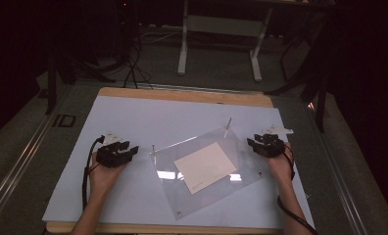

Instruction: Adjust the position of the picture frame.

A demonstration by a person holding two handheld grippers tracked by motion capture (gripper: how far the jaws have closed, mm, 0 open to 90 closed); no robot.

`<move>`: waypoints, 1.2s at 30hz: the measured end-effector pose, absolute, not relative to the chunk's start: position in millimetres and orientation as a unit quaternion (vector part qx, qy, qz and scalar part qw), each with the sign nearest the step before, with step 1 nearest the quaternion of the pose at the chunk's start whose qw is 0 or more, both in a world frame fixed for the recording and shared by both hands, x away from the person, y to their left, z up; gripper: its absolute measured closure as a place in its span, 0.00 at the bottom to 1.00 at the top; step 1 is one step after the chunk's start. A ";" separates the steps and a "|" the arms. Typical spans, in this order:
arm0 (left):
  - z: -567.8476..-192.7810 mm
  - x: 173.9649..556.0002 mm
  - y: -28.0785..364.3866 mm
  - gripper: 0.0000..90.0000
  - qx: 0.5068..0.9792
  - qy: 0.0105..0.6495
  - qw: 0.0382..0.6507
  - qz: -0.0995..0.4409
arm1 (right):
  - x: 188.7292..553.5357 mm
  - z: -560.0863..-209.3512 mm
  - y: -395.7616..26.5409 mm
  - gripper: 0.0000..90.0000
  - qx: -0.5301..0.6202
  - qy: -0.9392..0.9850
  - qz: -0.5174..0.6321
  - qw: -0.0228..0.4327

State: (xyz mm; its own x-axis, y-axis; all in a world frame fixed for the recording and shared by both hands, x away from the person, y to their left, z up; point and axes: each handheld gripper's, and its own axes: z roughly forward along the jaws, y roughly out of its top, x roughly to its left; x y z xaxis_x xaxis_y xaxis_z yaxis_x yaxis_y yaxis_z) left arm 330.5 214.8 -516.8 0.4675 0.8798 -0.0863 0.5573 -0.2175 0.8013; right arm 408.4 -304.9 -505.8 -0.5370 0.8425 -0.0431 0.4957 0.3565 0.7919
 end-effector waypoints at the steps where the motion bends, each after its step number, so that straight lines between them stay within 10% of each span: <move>1: -515.9 329.5 212.9 0.62 0.758 0.472 0.405 0.198 | 412.6 -503.8 -302.6 0.68 0.420 0.790 0.388 0.223; 36: -520.7 330.7 179.2 0.64 0.786 0.425 0.416 0.173 | 468.7 -506.0 -257.9 0.71 0.385 0.802 0.415 0.190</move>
